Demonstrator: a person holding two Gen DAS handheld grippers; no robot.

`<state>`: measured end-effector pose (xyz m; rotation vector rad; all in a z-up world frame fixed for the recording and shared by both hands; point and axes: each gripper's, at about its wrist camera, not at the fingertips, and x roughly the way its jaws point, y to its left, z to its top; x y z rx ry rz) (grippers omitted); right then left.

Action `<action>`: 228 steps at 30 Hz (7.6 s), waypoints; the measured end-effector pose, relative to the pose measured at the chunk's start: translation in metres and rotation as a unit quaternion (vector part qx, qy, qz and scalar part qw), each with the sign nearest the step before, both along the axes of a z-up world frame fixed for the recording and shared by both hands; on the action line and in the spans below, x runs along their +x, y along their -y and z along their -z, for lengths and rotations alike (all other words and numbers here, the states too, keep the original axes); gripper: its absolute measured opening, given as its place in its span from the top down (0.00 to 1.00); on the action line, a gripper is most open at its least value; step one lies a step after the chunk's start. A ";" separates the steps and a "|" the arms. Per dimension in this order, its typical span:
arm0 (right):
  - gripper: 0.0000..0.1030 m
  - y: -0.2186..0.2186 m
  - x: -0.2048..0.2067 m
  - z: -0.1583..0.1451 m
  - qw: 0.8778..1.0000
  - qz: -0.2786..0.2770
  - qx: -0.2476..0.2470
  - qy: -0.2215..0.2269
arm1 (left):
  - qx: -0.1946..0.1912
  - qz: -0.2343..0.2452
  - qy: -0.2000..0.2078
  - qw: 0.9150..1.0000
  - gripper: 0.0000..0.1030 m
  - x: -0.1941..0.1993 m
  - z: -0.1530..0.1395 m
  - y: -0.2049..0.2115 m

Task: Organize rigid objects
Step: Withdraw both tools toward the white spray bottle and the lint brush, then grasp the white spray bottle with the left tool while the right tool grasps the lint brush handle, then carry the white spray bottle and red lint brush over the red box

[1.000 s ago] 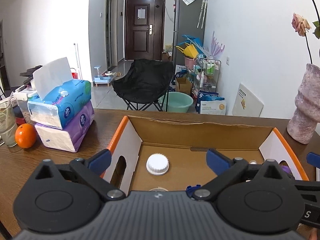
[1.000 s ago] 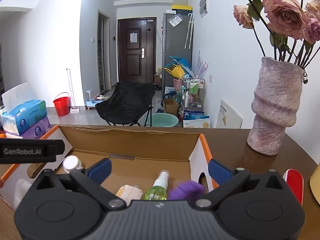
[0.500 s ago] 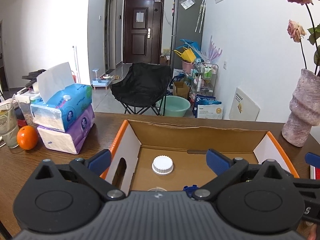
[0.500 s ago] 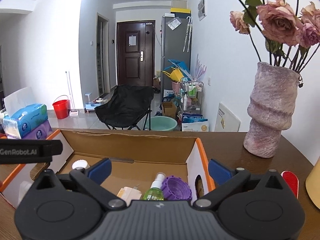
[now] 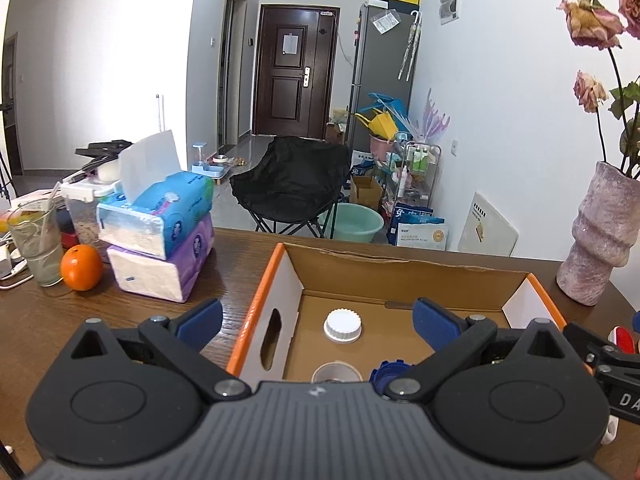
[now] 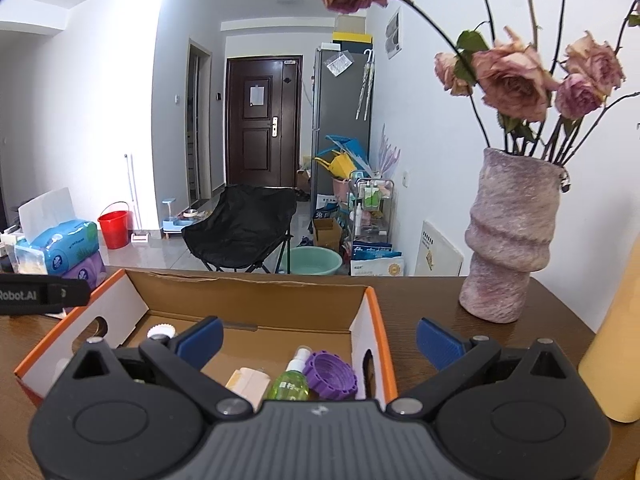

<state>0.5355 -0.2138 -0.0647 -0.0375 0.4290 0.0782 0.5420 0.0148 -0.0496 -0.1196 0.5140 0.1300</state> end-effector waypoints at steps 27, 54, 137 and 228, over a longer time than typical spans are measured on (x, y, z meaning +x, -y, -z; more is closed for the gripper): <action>0.00 0.049 -0.103 -0.003 0.999 0.052 0.000 0.006 | -0.008 -0.076 0.002 0.997 0.00 -0.107 -0.007 -0.069; 0.00 0.130 -0.094 0.065 0.988 0.139 0.012 -0.061 | 0.011 -0.182 -0.032 0.983 0.00 -0.193 0.018 -0.158; 0.76 0.146 -0.005 0.096 0.964 0.250 0.059 -0.067 | -0.030 -0.292 -0.116 0.949 0.05 -0.158 0.096 -0.250; 0.76 0.000 -0.124 0.017 0.995 0.009 0.070 0.072 | -0.033 0.014 0.032 0.999 0.05 -0.110 0.006 0.029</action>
